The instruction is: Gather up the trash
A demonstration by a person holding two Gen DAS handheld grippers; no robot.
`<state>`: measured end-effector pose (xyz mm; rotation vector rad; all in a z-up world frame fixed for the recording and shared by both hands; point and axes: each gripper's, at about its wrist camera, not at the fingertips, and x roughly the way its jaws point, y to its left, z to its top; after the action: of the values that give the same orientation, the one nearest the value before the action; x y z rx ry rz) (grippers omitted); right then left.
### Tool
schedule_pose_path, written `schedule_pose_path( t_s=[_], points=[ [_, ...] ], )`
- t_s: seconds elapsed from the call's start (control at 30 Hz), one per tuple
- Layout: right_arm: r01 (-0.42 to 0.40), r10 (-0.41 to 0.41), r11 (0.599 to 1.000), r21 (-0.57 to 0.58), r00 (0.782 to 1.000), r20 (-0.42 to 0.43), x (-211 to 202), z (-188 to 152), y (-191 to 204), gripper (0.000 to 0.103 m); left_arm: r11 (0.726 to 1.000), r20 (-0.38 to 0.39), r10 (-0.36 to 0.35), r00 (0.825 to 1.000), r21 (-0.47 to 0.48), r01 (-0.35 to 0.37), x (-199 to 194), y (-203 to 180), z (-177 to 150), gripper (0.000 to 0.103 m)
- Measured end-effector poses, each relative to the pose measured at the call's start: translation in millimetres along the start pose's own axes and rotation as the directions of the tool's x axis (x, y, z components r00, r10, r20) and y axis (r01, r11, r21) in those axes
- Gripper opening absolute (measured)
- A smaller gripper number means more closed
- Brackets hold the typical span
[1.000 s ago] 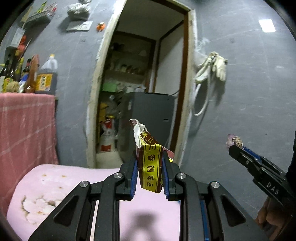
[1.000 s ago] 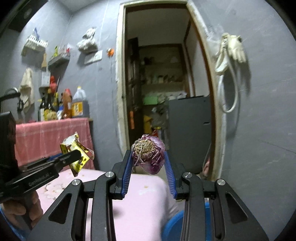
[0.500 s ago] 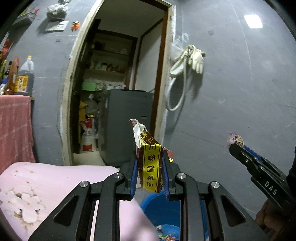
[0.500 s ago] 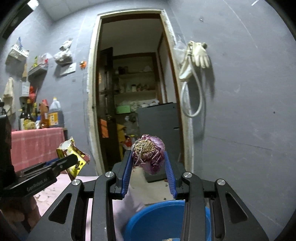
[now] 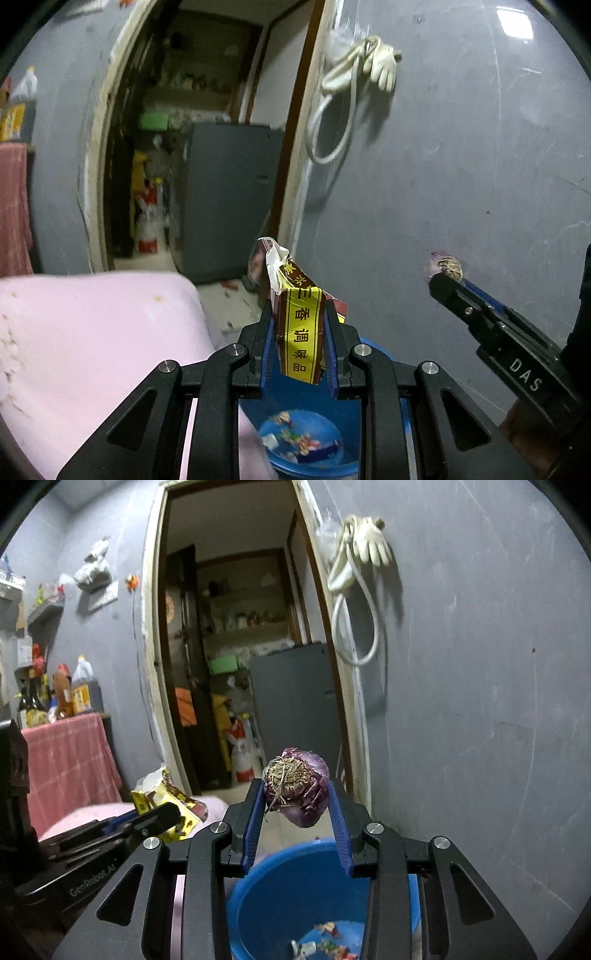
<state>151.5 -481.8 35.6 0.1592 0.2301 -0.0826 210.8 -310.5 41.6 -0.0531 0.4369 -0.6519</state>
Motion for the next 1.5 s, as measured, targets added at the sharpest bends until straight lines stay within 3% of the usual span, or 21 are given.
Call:
schedule_pose_path(
  t_s=[0.3,0.5,0.57,0.63,0.8,1.03,1.1,1.17,1.3,1.33,1.43,1.5],
  points=[
    [0.013,-0.005,0.998,0.055,0.988,-0.153,22.7,-17.1,-16.3,0.035,0.998,-0.17,-0.037,0.985,-0.059,0.028,42.7,9.4,-18.0,0.019],
    [0.026,-0.009,0.997,0.073,0.974,-0.227,37.4,-26.2,-20.0,0.035,0.995,-0.238,-0.049,0.97,-0.1,0.025,64.9,20.9,-28.1,0.02],
    [0.027,-0.008,0.997,0.079,0.971,-0.24,41.1,-27.6,-20.9,0.036,0.995,-0.26,-0.044,0.965,-0.102,0.018,68.6,22.0,-31.1,0.022],
    [0.029,-0.007,0.996,0.083,0.967,-0.256,45.0,-27.6,-21.3,0.037,0.994,-0.266,-0.043,0.963,-0.109,0.014,71.1,25.0,-32.7,0.033],
    [0.034,-0.009,0.995,0.089,0.964,-0.265,47.6,-26.9,-21.8,0.043,0.992,-0.259,-0.035,0.965,-0.128,0.001,69.6,29.3,-31.9,0.036],
    [0.043,-0.021,0.995,0.09,0.972,-0.233,42.4,-22.8,-21.6,0.056,0.987,-0.183,0.013,0.983,-0.153,-0.042,44.6,42.3,-22.8,0.058],
    [0.051,-0.036,0.996,0.073,0.979,-0.201,35.9,-19.1,-19.0,0.061,0.987,-0.165,0.031,0.986,-0.152,-0.056,37.2,46.1,-19.8,0.062],
    [0.05,-0.036,0.996,0.074,0.982,-0.187,33.5,-17.8,-18.4,0.074,0.987,-0.146,0.055,0.988,-0.142,-0.076,29.0,50.4,-15.4,0.072],
    [0.05,-0.041,0.997,0.066,0.99,-0.135,25.0,-11.9,-15.3,0.08,0.985,-0.085,0.127,0.988,-0.107,-0.136,10.9,56.3,-8.4,0.094],
    [0.05,-0.042,0.997,0.061,0.991,-0.125,23.1,-10.8,-13.9,0.086,0.984,-0.074,0.141,0.987,-0.102,-0.148,7.4,57.7,-8.0,0.098],
    [0.06,-0.057,0.997,0.044,0.995,-0.08,14.6,-7.3,-9.4,0.103,0.979,-0.028,0.178,0.984,-0.098,-0.18,-7.3,61.5,-7.9,0.101],
    [0.057,-0.055,0.998,0.04,0.997,-0.056,8.8,-5.1,-5.8,0.103,0.976,-0.009,0.192,0.981,-0.1,-0.191,-17.2,63.5,-9.4,0.101]
  ],
)
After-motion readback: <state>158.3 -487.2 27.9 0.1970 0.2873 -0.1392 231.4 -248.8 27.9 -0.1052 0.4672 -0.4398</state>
